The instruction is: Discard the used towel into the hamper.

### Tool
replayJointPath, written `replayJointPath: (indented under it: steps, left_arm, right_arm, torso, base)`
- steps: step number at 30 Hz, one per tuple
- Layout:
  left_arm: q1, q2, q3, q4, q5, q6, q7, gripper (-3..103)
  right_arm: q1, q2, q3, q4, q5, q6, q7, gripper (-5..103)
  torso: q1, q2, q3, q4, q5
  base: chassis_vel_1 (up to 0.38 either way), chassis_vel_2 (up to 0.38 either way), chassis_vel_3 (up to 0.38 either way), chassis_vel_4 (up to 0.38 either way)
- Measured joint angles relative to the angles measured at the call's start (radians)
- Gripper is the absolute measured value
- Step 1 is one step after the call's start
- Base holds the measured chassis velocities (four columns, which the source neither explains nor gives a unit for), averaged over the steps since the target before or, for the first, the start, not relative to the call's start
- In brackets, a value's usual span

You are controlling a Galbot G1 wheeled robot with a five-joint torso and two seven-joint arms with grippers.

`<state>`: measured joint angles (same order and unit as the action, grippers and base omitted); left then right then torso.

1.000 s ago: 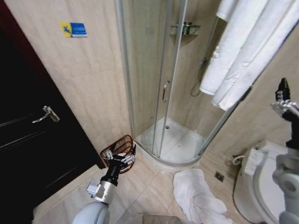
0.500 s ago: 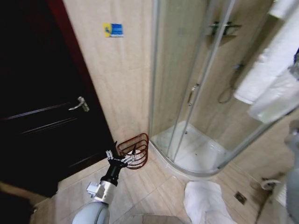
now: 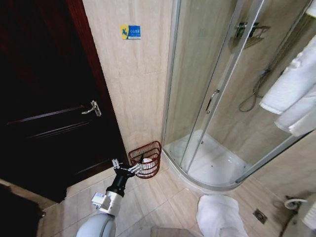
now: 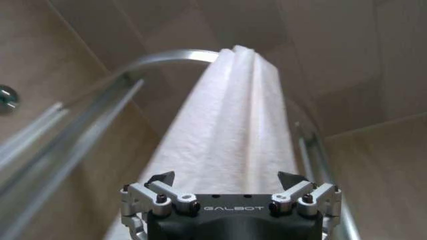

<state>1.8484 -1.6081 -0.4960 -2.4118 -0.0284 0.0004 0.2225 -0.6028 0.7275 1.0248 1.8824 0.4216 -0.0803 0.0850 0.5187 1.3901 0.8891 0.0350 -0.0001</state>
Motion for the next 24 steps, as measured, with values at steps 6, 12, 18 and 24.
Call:
replayJointPath:
  steps: [6,12,18,24]
  left_arm:
    - [0.0,0.0,0.0,0.0,0.0,0.0,0.0,100]
    - [0.0,0.0,0.0,0.0,0.0,0.0,0.0,100]
    - [0.0,0.0,0.0,0.0,0.0,0.0,0.0,100]
    - [0.0,0.0,0.0,0.0,0.0,0.0,0.0,100]
  right_arm:
    - [0.071,-0.028,-0.032,-0.117,0.051,0.001,0.004,100]
    - [0.112,-0.042,-0.112,-0.077,0.259,-0.071,0.021,100]
    - [0.125,-0.019,-0.164,0.009,0.359,-0.103,0.052,100]
    - [0.157,-0.019,-0.208,-0.037,0.324,-0.105,0.033,100]
  torso:
    - [0.0,0.0,0.0,0.0001,0.0004]
    - [0.0,0.0,0.0,0.0004,0.0]
    - [0.0,0.0,0.0,0.0004,-0.0002]
    - [0.0,0.0,0.0,-0.0001,0.0]
  base:
    - [0.0,0.0,0.0,0.0]
    - [0.0,0.0,0.0,0.0]
    - [0.0,0.0,0.0,0.0]
    - [0.0,0.0,0.0,0.0]
